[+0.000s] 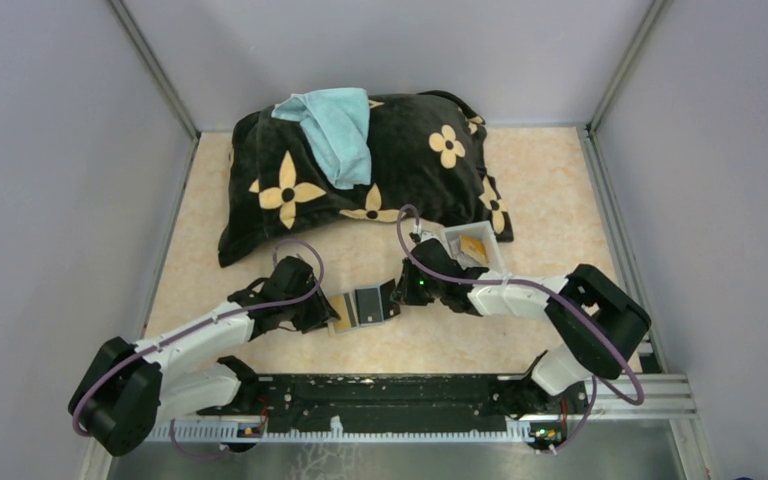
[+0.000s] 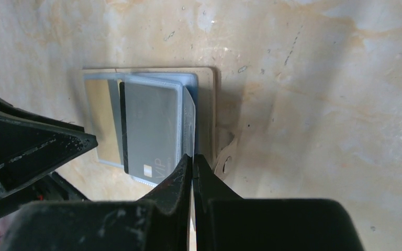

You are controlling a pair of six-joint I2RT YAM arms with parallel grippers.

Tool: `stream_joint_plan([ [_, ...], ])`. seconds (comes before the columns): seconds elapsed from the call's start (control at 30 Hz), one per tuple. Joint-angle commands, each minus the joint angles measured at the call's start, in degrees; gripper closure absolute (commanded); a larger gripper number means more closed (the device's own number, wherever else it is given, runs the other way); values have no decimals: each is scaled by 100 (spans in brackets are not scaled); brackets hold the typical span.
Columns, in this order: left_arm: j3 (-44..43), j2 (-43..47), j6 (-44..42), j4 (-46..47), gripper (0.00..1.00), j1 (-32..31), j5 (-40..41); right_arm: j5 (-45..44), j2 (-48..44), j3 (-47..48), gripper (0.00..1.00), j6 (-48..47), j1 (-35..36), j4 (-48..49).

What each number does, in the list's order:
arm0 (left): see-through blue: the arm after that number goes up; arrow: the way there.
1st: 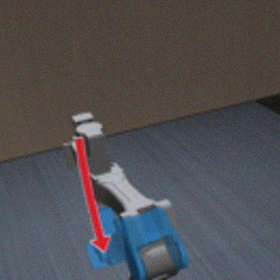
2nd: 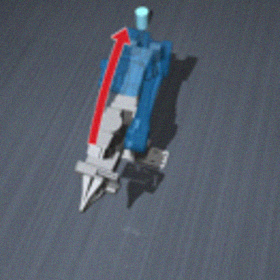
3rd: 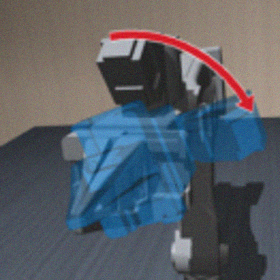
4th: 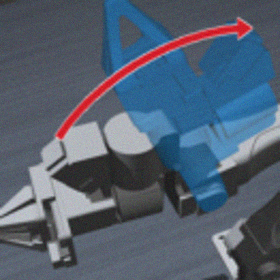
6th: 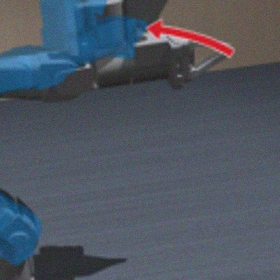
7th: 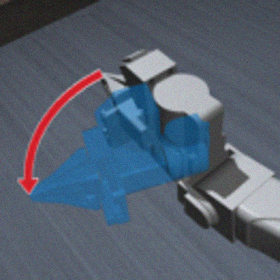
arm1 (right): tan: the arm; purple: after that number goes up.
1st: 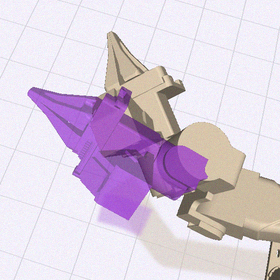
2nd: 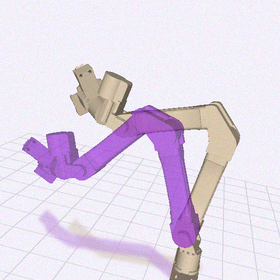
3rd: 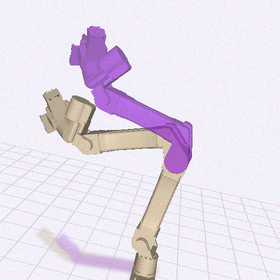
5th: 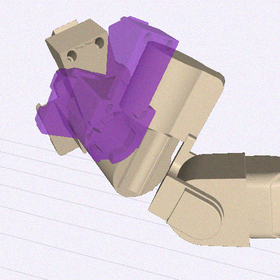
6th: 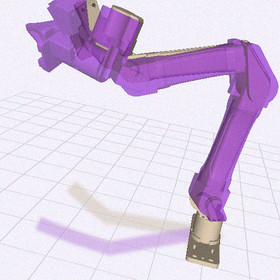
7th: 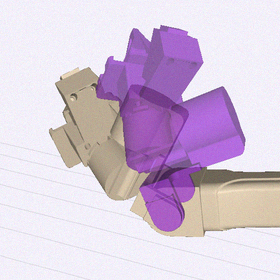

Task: Put the credit cards into the card holder
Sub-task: Turn over the card slot in the card holder.

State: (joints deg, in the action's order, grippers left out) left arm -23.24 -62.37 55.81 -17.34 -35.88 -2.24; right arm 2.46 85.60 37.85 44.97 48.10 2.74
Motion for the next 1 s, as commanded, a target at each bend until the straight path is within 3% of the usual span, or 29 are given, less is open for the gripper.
stream_joint_plan([
  [0.0,197,-222,-146,-214,56,2,128,296,-56,-212,100,222,16,305],
  [0.4,233,-242,-260,-208,56,2,97,400,-274,-225,100,501,30,686],
  [0.97,302,-225,-370,-160,57,2,57,-302,-226,1143,100,-184,673,-520],
])
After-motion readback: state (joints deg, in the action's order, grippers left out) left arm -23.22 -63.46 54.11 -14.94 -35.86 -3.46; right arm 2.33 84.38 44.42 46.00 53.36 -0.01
